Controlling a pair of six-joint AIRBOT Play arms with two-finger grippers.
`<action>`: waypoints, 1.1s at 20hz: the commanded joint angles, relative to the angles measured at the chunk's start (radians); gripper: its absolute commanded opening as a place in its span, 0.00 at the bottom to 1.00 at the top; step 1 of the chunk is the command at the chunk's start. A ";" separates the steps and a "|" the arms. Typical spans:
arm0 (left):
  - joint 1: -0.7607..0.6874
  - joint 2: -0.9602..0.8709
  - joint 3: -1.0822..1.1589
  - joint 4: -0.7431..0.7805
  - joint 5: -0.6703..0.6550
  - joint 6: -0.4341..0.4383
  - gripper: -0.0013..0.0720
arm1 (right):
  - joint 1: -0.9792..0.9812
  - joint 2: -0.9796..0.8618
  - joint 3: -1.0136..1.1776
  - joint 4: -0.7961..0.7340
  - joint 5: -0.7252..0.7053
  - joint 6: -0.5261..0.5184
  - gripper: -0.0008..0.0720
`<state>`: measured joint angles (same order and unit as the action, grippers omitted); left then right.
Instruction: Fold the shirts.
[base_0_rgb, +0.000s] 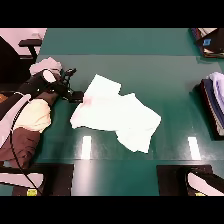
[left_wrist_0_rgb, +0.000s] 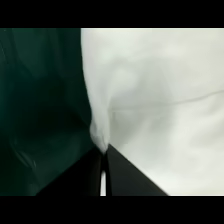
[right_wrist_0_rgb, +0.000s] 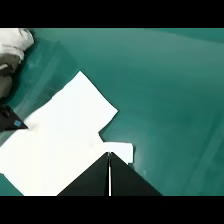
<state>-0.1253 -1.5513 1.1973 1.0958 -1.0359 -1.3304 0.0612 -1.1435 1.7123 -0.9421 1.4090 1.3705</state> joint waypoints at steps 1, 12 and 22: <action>-0.005 0.010 0.080 0.005 -0.029 -0.005 0.05 | -0.051 0.020 -0.114 -0.005 0.073 0.000 0.03; -0.005 0.083 0.269 0.023 -0.039 -0.004 0.05 | -0.115 0.250 -1.171 -0.016 -0.103 0.035 0.59; -0.005 0.084 0.269 0.023 -0.040 -0.004 0.05 | 0.330 0.031 -1.258 0.078 -0.392 0.080 0.35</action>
<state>-0.1307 -1.4685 1.4654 1.1179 -1.0744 -1.3354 0.2935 -1.0252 0.4431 -0.8703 1.0977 1.4399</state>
